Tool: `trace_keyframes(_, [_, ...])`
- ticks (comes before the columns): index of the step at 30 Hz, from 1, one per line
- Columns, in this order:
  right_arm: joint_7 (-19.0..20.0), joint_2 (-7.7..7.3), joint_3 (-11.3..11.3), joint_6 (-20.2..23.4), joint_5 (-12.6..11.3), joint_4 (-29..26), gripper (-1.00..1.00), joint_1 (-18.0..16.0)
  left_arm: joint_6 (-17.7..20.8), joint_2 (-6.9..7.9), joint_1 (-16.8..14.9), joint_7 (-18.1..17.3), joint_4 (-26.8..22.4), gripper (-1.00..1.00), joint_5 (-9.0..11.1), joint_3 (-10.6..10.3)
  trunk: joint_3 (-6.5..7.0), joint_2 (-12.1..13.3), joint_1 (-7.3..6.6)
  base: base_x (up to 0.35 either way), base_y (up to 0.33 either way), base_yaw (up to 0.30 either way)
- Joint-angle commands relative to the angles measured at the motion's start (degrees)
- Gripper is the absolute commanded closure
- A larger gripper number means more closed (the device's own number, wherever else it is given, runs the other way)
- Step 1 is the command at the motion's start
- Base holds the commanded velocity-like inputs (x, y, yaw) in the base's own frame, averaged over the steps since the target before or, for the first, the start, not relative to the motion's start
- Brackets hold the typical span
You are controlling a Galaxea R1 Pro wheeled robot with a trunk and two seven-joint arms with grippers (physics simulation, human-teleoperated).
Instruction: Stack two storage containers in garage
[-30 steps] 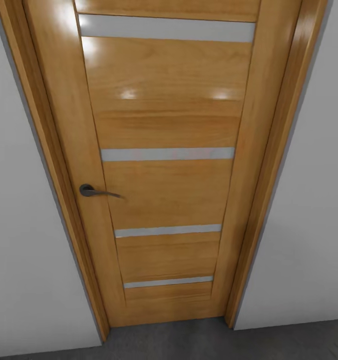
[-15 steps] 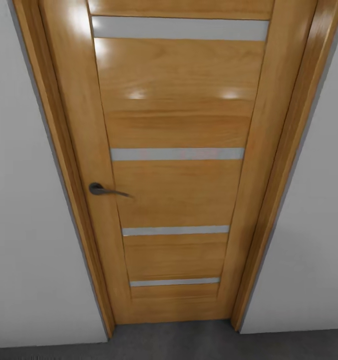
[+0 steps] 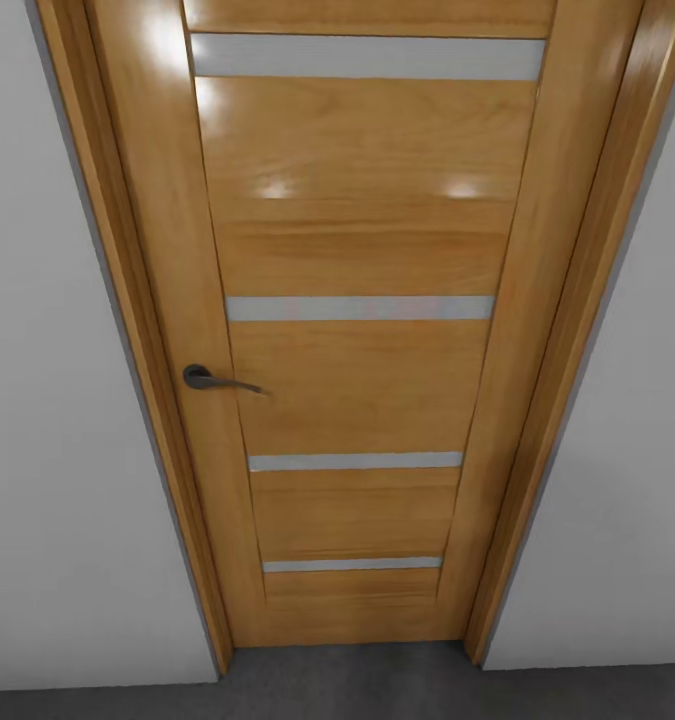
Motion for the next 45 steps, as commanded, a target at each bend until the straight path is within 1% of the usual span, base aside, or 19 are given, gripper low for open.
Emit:
trace_keyframes(1, [-0.02, 0.0, -0.01, -0.13, 0.45, 0.04, -1.0, -0.03, -0.03, -0.01, -0.01, -0.01, -0.03, -1.0, 0.33, 0.04, -0.05, -0.03, 0.0, 0.0, 0.0, 0.001])
trace_keyframes(13, [0.13, -0.5, -0.28, 0.37, 0.3, -1.33, -1.0, -0.06, -0.03, -0.04, -0.01, 0.06, -0.03, -1.0, 0.34, 0.04, -0.05, -0.03, 0.0, 0.0, 0.0, 0.0])
trace_keyframes(14, [0.26, -0.57, -0.22, 0.4, 0.38, -3.19, -1.0, -0.08, -0.03, -0.03, -0.01, 0.06, -0.03, -1.0, 0.33, 0.04, -0.05, -0.03, 0.0, 0.0, 0.0, 0.0])
trace_keyframes(16, [0.57, -0.64, -0.06, 2.48, 0.55, -12.74, -1.0, -0.11, -0.03, -0.04, -0.01, 0.05, -0.05, -1.0, 0.32, 0.04, -0.05, -0.03, 0.0, 0.0, 0.0, 0.0])
trace_keyframes(20, [0.88, -0.64, 0.16, 7.2, 1.63, -23.46, -1.0, -0.12, -0.05, -0.02, -0.01, 0.06, -0.06, -1.0, 0.32, 0.04, -0.05, -0.03, 0.0, 0.0, 0.0, 0.0])
trace_keyframes(22, [1.17, -0.43, 1.04, 10.69, 3.76, -29.88, -1.0, -0.14, -0.09, -0.01, -0.01, 0.07, -0.08, -1.0, 0.32, 0.04, -0.05, -0.03, 0.0, 0.0, 0.0, 0.0])
trace_keyframes(23, [1.36, -0.27, 1.88, 13.18, 5.56, -34.14, -1.0, -0.18, -0.1, -0.01, -0.01, 0.07, -0.09, -1.0, 0.32, 0.04, -0.05, -0.03, 0.0, 0.0, 0.0, 0.0])
trace_keyframes(24, [1.96, 2.37, 5.02, 22.0, 9.8, -50.28, -1.0, -1.36, -0.08, -0.01, -0.01, 0.07, -0.11, -1.0, 0.32, 0.02, -0.05, -0.03, 0.0, 0.0, 0.0, 0.0])
trace_keyframes(25, [2.0, 3.11, 5.76, 22.74, 10.27, -51.61, -1.0, -1.93, -0.09, -0.01, -0.01, 0.07, -0.09, -1.0, 0.32, 0.01, -0.05, -0.03, 0.0, 0.0, 0.0, 0.0])
trace_keyframes(26, [2.05, 5.22, 8.31, 24.79, 12.14, -54.32, -1.0, -4.48, -0.07, -0.01, -0.01, 0.07, -0.09, -1.0, 0.32, 0.0, -0.05, -0.03, 0.0, 0.0, 0.0, 0.0])
trace_keyframes(27, [2.06, 5.83, 9.15, 25.53, 12.89, -54.88, -1.0, -5.59, -0.08, -0.01, -0.01, 0.07, -0.1, -1.0, 0.32, 0.01, -0.05, -0.03, 0.0, 0.0, 0.0, 0.0])
trace_keyframes(28, [2.07, 6.9, 10.68, 27.13, 14.35, -55.57, -1.0, -8.18, -0.1, -0.01, -0.01, 0.07, -0.11, -1.0, 0.32, 0.01, -0.05, -0.03, 0.0, 0.0, 0.0, 0.0])
trace_keyframes(30, [2.09, 7.86, 11.87, 28.76, 15.57, -55.93, -1.0, -10.9, -0.1, -0.01, -0.01, 0.07, -0.11, -1.0, 0.32, 0.02, -0.05, -0.03, 0.0, 0.0, 0.0, 0.0])
trace_keyframes(31, [2.11, 8.87, 12.78, 30.28, 16.44, -56.19, -1.0, -13.49, -0.09, -0.01, -0.01, 0.07, -0.11, -1.0, 0.32, 0.03, -0.05, -0.03, 0.0, 0.0, 0.0, 0.0])
trace_keyframes(33, [2.16, 9.92, 13.95, 32.31, 17.42, -56.81, -1.0, -17.08, -0.11, -0.01, -0.01, 0.07, -0.12, -1.0, 0.32, 0.02, -0.05, -0.03, 0.0, 0.0, 0.0, 0.0])
trace_keyframes(38, [3.47, 9.92, 16.76, 37.6, 17.8, -61.62, -1.0, -25.59, -0.12, 0.02, -0.01, 0.07, -0.12, -1.0, 0.35, -0.03, -0.05, -0.03, 0.0, 0.0, 0.0, 0.0])
trace_keyframes(42, [5.22, 9.92, 18.22, 38.67, 17.81, -65.93, -1.0, -28.08, -0.12, 0.04, -0.01, 0.07, -0.12, -1.0, 0.39, -0.04, -0.05, -0.03, 0.0, 0.0, 0.0, 0.0])
trace_keyframes(44, [5.87, 9.92, 19.63, 38.83, 17.87, -68.89, -1.0, -28.89, -0.12, 0.04, -0.01, 0.07, -0.12, -1.0, 0.4, -0.04, -0.05, -0.03, 0.0, 0.0, 0.0, 0.0])
trace_keyframes(45, [6.11, 9.92, 21.03, 38.79, 17.93, -70.8, -1.0, -29.2, -0.12, 0.02, -0.01, 0.07, -0.12, -1.0, 0.4, -0.01, -0.05, -0.03, 0.0, 0.0, 0.0, 0.0])
